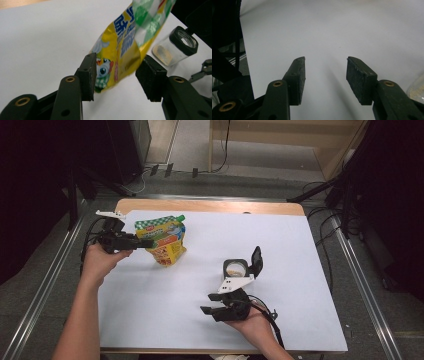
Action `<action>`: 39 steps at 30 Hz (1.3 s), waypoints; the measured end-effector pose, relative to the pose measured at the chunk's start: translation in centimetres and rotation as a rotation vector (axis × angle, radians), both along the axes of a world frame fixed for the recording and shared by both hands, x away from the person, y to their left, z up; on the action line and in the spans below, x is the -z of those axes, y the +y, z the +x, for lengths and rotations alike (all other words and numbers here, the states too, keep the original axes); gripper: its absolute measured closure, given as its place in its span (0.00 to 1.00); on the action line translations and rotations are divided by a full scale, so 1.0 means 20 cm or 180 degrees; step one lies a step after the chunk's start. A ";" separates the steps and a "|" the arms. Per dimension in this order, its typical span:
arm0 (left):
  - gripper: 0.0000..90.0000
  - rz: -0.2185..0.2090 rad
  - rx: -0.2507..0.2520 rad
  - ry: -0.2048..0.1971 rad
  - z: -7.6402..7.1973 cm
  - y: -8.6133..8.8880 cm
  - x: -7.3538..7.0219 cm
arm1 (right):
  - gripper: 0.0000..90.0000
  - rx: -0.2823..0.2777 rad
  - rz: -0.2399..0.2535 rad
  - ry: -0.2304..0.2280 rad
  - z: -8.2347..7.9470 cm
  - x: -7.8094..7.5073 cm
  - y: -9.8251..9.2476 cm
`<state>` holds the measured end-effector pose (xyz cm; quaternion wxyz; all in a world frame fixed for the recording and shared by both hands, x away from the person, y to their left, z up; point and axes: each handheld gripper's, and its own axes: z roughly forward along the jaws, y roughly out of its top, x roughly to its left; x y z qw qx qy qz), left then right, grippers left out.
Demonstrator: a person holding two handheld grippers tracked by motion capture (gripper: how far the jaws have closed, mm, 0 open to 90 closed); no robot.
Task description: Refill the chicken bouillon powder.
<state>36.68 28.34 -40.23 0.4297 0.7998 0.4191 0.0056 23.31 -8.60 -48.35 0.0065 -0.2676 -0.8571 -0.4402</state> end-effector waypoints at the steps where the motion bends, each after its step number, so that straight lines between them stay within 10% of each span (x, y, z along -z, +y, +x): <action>1: 0.59 -0.0020 0.0010 -0.0007 0.01 -0.01 0.00 | 0.56 -0.0001 0.0010 0.0004 0.00 -0.01 0.01; 21: 0.94 -0.0026 0.0086 -0.0001 0.05 -0.13 0.02 | 0.55 0.0047 0.0085 -0.0043 0.09 -0.04 0.13; 39: 0.96 -0.0160 0.0120 0.0062 -0.02 -0.24 -0.09 | 0.53 0.0072 0.0091 -0.0078 0.08 0.00 0.12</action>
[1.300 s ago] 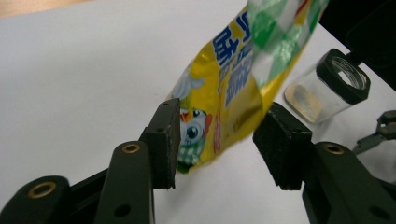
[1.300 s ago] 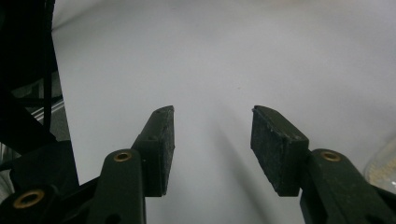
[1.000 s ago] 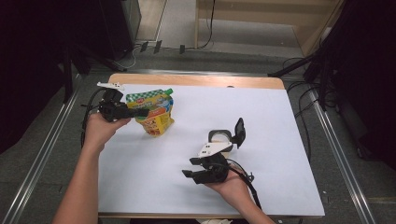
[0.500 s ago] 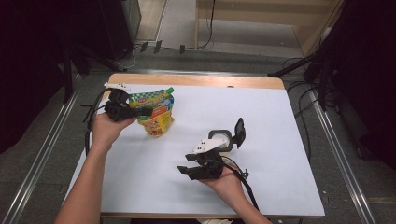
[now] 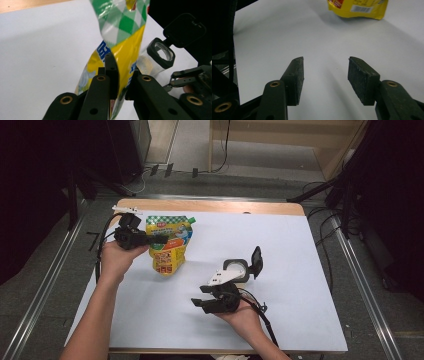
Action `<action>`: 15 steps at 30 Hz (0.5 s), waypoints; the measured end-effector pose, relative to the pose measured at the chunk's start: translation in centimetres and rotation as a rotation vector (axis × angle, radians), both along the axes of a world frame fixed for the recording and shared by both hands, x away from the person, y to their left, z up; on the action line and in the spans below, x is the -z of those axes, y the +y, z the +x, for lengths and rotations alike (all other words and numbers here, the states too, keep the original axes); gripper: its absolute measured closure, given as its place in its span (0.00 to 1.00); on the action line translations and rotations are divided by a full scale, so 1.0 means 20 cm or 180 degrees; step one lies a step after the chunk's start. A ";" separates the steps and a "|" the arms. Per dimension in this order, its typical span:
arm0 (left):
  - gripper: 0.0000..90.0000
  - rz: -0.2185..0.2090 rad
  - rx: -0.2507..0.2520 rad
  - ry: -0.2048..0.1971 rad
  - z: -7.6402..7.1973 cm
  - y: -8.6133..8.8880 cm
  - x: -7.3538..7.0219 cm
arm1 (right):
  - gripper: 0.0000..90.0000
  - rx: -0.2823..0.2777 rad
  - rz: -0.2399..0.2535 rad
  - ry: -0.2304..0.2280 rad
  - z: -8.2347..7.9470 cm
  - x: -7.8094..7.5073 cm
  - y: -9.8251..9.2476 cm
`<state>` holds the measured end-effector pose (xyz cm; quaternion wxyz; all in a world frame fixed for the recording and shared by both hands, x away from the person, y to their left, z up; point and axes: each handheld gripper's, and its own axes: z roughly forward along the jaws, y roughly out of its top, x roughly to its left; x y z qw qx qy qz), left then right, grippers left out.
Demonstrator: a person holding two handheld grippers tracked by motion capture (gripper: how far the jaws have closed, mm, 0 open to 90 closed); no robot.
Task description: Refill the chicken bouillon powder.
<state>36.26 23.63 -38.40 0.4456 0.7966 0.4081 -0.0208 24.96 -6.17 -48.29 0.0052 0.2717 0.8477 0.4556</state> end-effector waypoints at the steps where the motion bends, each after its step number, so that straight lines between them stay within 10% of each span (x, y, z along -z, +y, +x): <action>1: 0.96 -0.0013 0.0036 0.0001 -0.01 -0.01 -0.01 | 0.53 -0.0003 0.0003 -0.0005 0.00 0.00 0.00; 15: 0.96 -0.0155 0.0152 0.0001 -0.16 -0.08 -0.15 | 0.54 0.0087 0.0016 0.0018 0.03 0.06 0.05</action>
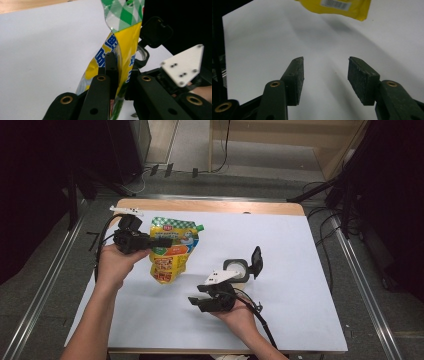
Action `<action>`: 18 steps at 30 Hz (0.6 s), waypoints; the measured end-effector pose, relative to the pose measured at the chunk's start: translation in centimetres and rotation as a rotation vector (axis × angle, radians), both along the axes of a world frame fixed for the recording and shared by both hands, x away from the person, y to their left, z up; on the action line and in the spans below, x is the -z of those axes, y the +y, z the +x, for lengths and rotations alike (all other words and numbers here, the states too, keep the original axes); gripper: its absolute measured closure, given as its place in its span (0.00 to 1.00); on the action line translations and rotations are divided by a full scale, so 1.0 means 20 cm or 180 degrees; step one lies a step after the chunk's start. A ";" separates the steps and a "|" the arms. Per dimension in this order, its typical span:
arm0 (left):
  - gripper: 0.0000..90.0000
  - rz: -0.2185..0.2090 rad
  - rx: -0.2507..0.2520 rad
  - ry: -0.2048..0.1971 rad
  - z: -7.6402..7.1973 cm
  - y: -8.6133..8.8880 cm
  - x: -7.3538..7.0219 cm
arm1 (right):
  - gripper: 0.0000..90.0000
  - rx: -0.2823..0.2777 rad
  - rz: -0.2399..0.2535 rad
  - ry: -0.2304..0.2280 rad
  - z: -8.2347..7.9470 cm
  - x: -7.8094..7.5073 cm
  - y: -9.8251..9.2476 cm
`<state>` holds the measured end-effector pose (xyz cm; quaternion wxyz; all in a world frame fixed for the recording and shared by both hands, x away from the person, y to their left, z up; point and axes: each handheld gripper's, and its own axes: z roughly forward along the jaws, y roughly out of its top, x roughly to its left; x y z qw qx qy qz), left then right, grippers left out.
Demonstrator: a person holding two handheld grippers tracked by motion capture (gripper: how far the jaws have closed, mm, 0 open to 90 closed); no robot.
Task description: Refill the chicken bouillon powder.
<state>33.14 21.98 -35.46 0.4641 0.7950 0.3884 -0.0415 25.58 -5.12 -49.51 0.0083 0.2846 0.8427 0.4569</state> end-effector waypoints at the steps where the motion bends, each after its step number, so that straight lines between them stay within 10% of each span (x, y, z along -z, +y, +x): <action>1: 0.96 -0.0012 0.0013 -0.0006 -0.01 0.00 -0.01 | 0.54 0.0025 -0.0016 0.0020 0.00 0.01 0.01; 18: 0.98 -0.0150 0.0238 -0.0048 -0.12 -0.10 -0.09 | 0.63 0.0313 0.0105 0.0010 0.09 0.05 0.10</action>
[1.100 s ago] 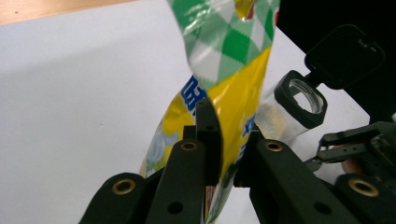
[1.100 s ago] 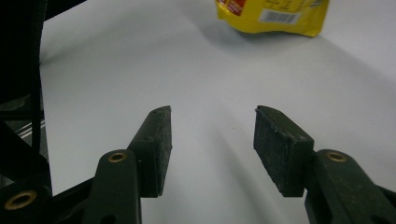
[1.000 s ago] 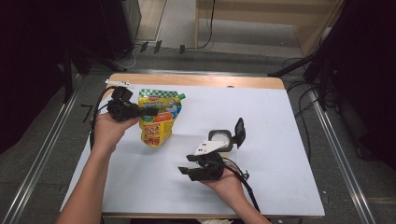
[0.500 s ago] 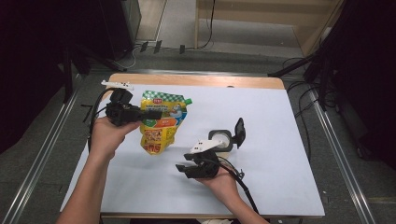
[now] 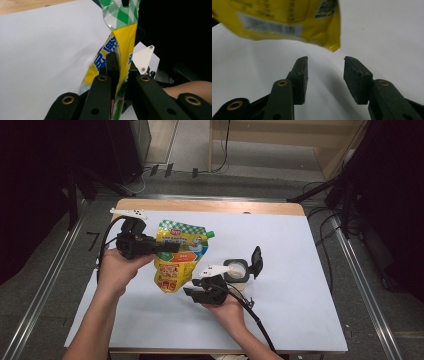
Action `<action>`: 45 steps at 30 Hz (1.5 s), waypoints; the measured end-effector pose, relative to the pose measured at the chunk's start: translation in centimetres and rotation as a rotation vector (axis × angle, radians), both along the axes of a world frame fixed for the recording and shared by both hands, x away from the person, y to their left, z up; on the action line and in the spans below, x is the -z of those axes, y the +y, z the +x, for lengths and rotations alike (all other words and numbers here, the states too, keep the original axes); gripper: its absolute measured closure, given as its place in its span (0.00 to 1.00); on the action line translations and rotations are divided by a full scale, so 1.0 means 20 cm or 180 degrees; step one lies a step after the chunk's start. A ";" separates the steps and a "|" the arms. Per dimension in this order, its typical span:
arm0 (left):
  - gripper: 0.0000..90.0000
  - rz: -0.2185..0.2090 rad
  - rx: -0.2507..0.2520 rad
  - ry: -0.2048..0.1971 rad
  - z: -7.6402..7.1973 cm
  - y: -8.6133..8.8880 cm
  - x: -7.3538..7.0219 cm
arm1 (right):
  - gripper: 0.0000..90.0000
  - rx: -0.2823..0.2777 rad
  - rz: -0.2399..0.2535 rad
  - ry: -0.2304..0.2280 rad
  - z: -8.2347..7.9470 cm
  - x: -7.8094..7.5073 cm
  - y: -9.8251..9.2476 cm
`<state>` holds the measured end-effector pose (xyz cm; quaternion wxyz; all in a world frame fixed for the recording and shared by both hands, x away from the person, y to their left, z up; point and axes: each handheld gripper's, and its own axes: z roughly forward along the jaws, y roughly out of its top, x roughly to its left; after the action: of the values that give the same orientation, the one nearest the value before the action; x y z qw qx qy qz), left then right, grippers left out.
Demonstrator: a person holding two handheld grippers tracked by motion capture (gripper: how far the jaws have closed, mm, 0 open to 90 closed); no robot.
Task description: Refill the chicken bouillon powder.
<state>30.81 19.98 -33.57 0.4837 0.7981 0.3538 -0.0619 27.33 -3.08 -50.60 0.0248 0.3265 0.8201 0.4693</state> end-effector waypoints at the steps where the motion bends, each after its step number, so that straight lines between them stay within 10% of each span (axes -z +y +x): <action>1: 0.98 0.0003 0.0004 -0.0001 0.00 0.00 0.00 | 0.64 0.0014 0.0002 -0.0035 0.00 0.00 0.00; 28: 1.00 -0.0495 0.0145 0.0149 -0.05 -0.02 -0.04 | 0.63 0.0386 0.0312 -0.0422 -0.03 0.01 0.04; 45: 0.99 -0.0235 -0.0092 0.0138 -0.02 -0.06 0.03 | 0.66 -0.0008 0.0159 -0.0655 -0.14 -0.06 0.05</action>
<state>30.50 18.78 -34.22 0.5060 0.7730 0.3731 -0.0853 24.51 -2.11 -49.48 0.1002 0.2761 0.8017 0.5206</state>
